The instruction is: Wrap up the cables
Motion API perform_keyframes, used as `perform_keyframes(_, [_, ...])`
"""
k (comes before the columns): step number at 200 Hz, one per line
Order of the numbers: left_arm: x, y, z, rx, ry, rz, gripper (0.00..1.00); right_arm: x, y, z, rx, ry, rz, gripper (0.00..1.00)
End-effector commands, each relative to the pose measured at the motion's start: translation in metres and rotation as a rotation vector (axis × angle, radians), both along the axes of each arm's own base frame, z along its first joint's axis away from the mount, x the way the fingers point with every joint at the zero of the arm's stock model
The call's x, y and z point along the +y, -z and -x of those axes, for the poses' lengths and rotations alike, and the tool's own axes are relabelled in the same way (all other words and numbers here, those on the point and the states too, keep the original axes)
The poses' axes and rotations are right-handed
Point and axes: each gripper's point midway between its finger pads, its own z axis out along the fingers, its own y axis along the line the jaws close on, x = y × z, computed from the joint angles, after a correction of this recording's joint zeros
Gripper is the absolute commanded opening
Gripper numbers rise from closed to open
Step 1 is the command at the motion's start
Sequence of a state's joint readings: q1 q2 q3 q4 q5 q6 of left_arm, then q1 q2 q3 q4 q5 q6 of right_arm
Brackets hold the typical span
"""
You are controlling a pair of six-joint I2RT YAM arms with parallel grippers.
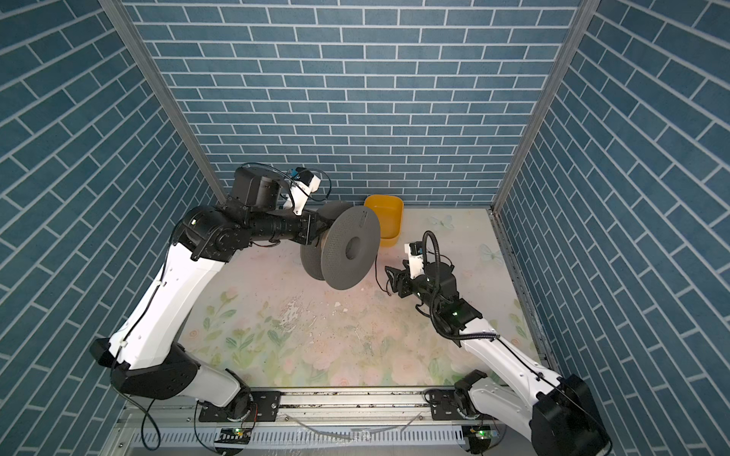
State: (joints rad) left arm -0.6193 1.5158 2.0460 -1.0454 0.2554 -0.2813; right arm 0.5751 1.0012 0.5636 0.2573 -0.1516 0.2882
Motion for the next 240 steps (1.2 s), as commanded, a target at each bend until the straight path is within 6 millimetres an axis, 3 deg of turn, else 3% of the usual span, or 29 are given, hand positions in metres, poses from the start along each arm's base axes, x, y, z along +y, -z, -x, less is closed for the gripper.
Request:
perform_keyframes(1, [-0.001,-0.03,0.0,-0.081,0.002,0.087,0.0,0.013,-0.003,0.019,-0.028,-0.12,-0.039,0.64])
perform_keyframes(44, [-0.001,-0.027,-0.003,-0.074,-0.007,0.086,0.0,0.046,-0.013,0.041,-0.073,-0.304,-0.086,0.61])
perform_keyframes(67, [-0.001,-0.028,-0.003,-0.074,-0.008,0.098,0.0,0.06,-0.009,0.034,-0.061,-0.316,-0.081,0.59])
perform_keyframes(87, [-0.002,-0.028,-0.004,-0.059,0.006,0.125,0.0,0.064,0.001,0.016,-0.024,-0.254,-0.065,0.53])
perform_keyframes(94, [-0.001,-0.028,-0.004,-0.051,0.008,0.137,0.0,0.065,0.005,0.01,-0.02,-0.234,-0.066,0.5])
perform_keyframes(111, [0.005,-0.027,-0.009,-0.033,-0.003,0.168,0.0,0.063,0.01,0.002,-0.02,-0.194,-0.075,0.28])
perform_keyframes(132, [0.02,-0.026,-0.017,-0.023,-0.043,0.195,0.0,0.061,0.014,0.002,-0.018,-0.185,-0.071,0.14])
perform_keyframes(144, [0.03,-0.022,-0.024,-0.003,-0.072,0.226,0.0,0.055,0.018,0.0,-0.008,-0.157,-0.056,0.0])
perform_keyframes(182, [0.064,-0.011,-0.044,0.044,-0.187,0.306,0.0,0.021,0.028,-0.004,0.013,-0.027,-0.013,0.0])
perform_keyframes(209, [0.081,-0.007,-0.051,0.048,-0.246,0.33,0.0,-0.016,0.04,-0.017,0.069,0.152,0.075,0.0])
perform_keyframes(240, [0.103,-0.007,-0.055,0.027,-0.322,0.354,0.0,-0.043,0.055,-0.023,0.136,0.259,0.112,0.0])
